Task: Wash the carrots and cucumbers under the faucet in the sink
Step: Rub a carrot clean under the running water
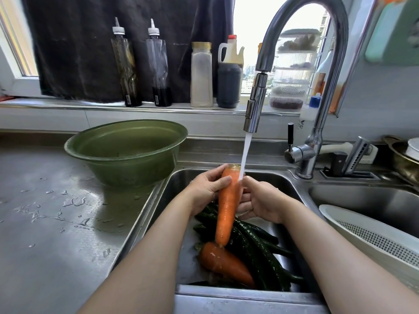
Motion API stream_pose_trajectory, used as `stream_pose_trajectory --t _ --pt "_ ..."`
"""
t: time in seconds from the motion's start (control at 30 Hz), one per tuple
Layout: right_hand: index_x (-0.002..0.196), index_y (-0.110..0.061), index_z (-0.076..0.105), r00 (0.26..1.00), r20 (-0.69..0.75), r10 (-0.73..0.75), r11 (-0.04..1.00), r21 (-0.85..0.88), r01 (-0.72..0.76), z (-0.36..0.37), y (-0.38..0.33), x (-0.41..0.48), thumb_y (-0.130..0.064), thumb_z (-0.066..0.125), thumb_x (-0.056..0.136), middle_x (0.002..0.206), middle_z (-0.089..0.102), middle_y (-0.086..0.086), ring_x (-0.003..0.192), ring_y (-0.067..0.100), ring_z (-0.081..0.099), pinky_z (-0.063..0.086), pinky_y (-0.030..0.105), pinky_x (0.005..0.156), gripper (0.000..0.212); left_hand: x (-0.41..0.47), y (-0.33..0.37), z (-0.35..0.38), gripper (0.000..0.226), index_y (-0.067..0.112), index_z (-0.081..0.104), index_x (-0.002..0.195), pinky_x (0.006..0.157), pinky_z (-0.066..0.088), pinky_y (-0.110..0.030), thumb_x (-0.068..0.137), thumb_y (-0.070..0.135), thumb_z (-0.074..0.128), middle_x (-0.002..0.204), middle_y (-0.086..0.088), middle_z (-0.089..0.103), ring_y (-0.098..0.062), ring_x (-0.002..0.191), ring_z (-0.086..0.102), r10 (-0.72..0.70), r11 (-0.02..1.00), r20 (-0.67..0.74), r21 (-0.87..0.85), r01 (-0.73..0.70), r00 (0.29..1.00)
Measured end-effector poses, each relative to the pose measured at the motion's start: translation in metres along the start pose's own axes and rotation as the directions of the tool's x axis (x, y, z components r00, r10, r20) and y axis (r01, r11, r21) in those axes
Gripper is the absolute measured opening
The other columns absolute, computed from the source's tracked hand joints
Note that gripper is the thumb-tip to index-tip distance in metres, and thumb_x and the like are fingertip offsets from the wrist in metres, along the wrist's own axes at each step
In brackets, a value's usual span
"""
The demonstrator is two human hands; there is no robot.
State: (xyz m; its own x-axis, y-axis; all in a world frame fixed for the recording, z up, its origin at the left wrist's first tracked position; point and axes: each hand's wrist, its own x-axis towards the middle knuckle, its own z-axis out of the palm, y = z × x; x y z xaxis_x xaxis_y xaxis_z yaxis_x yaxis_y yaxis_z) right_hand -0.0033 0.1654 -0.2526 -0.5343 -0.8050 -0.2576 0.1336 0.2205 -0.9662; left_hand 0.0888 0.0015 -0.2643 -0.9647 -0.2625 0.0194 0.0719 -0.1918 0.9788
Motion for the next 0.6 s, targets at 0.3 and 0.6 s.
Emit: stream_pose_trajectory --t 0.3,0.6 --pt "0.088 -0.008 0.061 0.999 -0.046 0.023 1.000 -0.007 -0.024 0.002 0.000 0.001 -0.034 0.043 0.101 0.073 0.065 0.013 0.061 0.026 0.063 0.050 0.039 0.072 0.034 -0.002 0.002 0.001 0.068 0.029 0.055 0.145 0.104 0.054 -0.042 0.080 0.028 0.073 0.146 -0.009 0.056 -0.027 0.125 0.063 -0.010 1.000 -0.017 0.004 0.011 1.000" --pt "0.114 0.005 0.062 0.988 -0.151 0.040 0.997 -0.056 -0.049 0.004 0.002 0.001 -0.036 0.052 0.103 0.094 0.071 0.026 0.067 0.038 0.073 0.063 0.048 0.067 0.044 -0.007 0.001 0.013 0.080 0.052 0.022 0.153 0.110 0.045 -0.059 0.100 0.006 0.061 0.146 -0.015 0.056 -0.034 0.129 0.061 -0.227 0.972 0.111 0.094 0.217 0.968"
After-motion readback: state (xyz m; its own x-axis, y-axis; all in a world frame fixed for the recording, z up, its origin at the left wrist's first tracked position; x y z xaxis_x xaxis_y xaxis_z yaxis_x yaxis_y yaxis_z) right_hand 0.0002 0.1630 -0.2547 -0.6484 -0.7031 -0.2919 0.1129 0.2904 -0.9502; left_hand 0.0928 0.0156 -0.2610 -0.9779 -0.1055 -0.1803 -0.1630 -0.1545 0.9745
